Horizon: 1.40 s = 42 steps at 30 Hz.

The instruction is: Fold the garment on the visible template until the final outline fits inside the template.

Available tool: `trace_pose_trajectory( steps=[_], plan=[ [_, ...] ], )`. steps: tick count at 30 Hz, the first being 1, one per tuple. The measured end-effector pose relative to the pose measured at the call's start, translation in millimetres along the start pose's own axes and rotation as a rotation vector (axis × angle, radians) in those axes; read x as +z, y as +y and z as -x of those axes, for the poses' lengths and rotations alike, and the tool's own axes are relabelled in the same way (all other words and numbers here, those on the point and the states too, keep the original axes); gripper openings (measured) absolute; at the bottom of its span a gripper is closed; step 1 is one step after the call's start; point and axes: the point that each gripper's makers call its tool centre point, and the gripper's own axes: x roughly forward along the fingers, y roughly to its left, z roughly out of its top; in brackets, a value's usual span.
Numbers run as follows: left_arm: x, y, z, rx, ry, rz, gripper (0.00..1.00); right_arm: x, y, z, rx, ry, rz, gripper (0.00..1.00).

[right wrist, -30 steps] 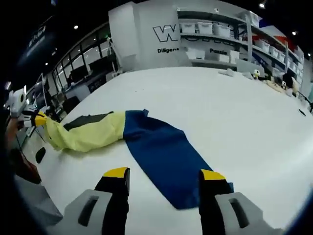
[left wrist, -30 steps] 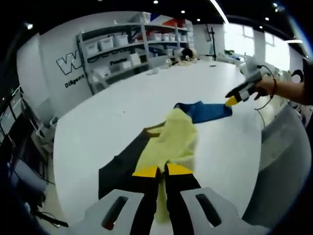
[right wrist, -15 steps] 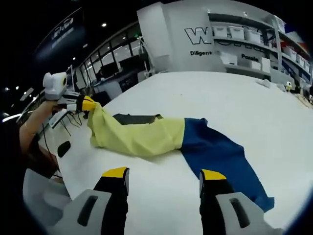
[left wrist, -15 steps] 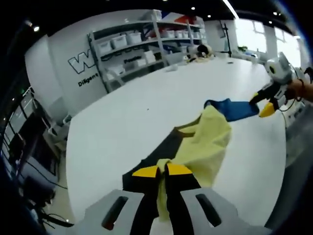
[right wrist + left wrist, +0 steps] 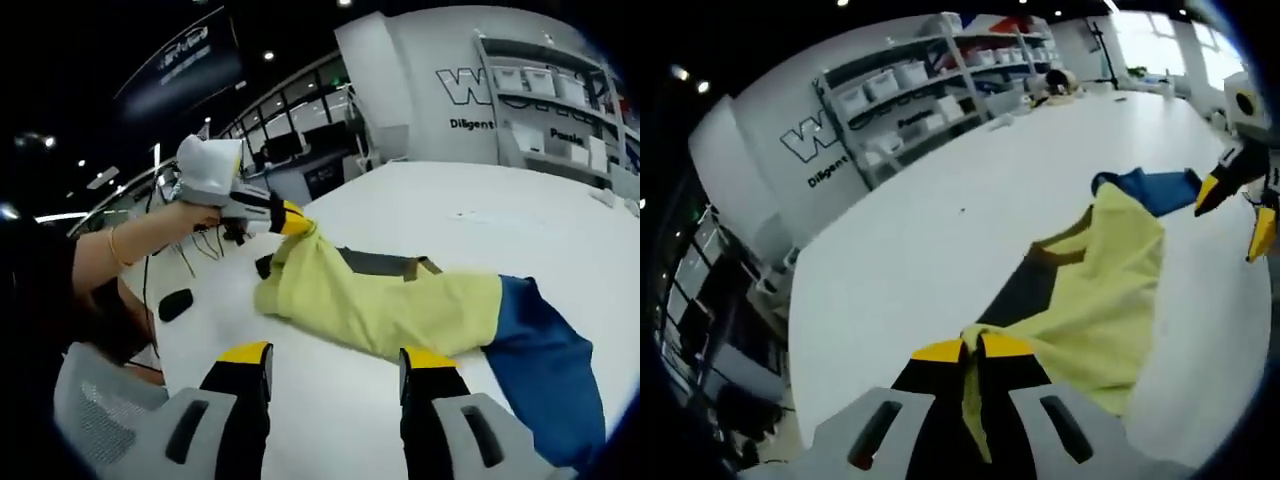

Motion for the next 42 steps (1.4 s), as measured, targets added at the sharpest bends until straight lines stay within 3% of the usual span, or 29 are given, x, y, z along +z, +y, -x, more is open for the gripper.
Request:
trace_pose_trajectory(
  steps=[7,12,17,22,28,32,39,42],
  plan=[
    [-11.1,2.5,-20.5,0.011,0.04,-0.04,0.06,-1.1,30.8,-32.7,0.07,0.018,0.062,0.45],
    [-20.3,2.3,-32.5,0.007,0.072,-0.055,0.06,1.1,44.2,-58.5,0.078,0.013,0.067,0.4],
    [-31.1,-1.1,-41.4,-0.012,0.105,-0.101,0.06,4.3,53.7,-80.6,0.075,0.01,0.11,0.36],
    [-39.1,-3.3,-48.0,-0.025,0.12,-0.089,0.06,5.4,62.7,-98.9,0.078,0.014,0.178,0.31],
    [-48.7,-3.7,-54.6,-0.009,0.107,-0.05,0.05,-2.5,64.2,-121.2,0.056,0.041,0.23,0.28],
    [-47.8,-5.1,-53.8,-0.016,0.093,-0.09,0.05,-2.2,62.5,-128.8,0.03,0.037,0.226,0.25],
    [-49.4,-3.9,-54.0,-0.022,0.073,-0.037,0.04,-1.2,42.5,-138.4,-0.11,0.059,0.355,0.1],
    [-49.2,-3.9,-54.0,-0.027,0.068,-0.024,0.04,-4.5,43.6,-143.2,-0.113,0.071,0.369,0.05]
  ],
)
